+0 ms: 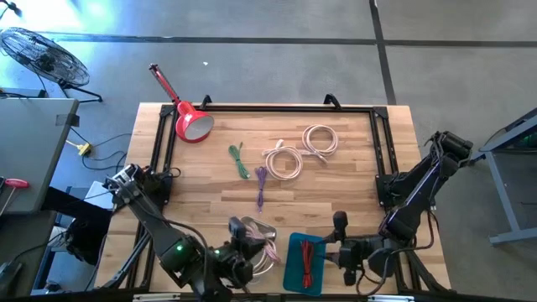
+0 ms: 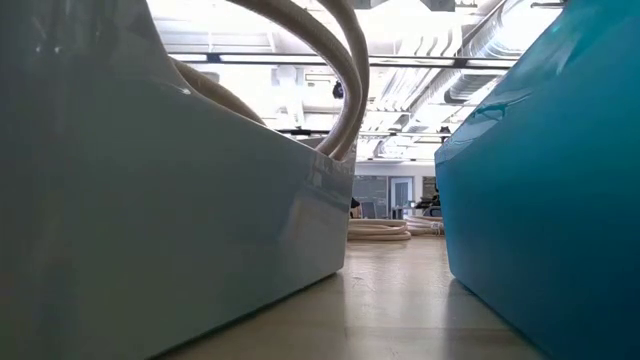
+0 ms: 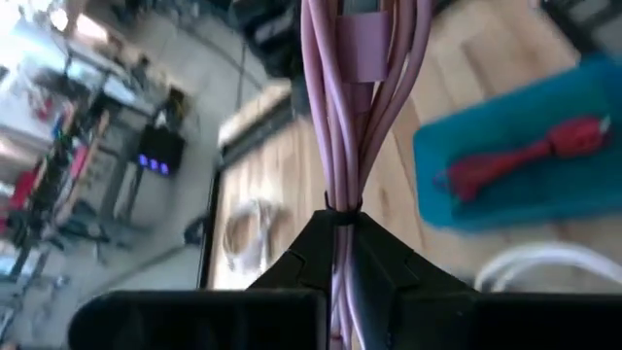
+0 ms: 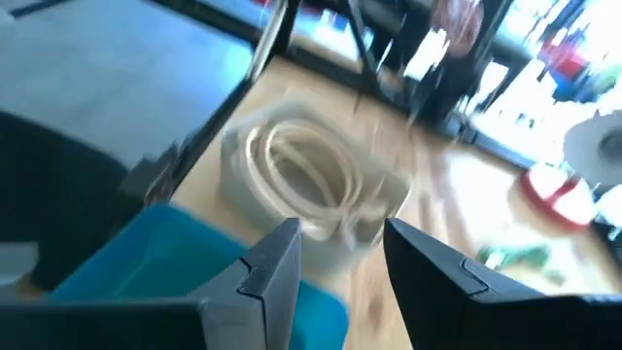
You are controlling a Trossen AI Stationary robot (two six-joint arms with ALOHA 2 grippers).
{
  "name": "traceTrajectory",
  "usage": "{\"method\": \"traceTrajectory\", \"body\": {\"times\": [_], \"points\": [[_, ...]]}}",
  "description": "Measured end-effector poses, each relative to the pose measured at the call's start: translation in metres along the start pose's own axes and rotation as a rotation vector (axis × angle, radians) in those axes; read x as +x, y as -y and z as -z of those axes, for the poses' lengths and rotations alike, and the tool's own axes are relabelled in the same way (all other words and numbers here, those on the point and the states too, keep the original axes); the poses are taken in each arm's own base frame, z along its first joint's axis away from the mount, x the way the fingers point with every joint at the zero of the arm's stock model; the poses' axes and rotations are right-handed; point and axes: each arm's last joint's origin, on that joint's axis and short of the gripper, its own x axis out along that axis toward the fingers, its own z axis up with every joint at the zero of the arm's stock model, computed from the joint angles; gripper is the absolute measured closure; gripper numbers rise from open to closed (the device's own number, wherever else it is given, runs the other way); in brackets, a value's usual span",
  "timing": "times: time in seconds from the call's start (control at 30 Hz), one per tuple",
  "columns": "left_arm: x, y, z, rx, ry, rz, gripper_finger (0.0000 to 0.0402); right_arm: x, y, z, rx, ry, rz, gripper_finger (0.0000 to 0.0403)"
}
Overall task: Pick & Place USB Port
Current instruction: Put the pink USB cable into the blue bin
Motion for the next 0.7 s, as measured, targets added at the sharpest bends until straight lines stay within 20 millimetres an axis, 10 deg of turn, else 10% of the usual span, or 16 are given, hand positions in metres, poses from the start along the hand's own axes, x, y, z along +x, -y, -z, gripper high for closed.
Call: {"method": "traceTrajectory", "body": {"times": [0.7], "points": [[0.047,0.010,-0.015,0.135,0.311,0.244,0.0389,0.008,0.011,-0.035,-0.061,0.323,-0.191,0.0261]]}}
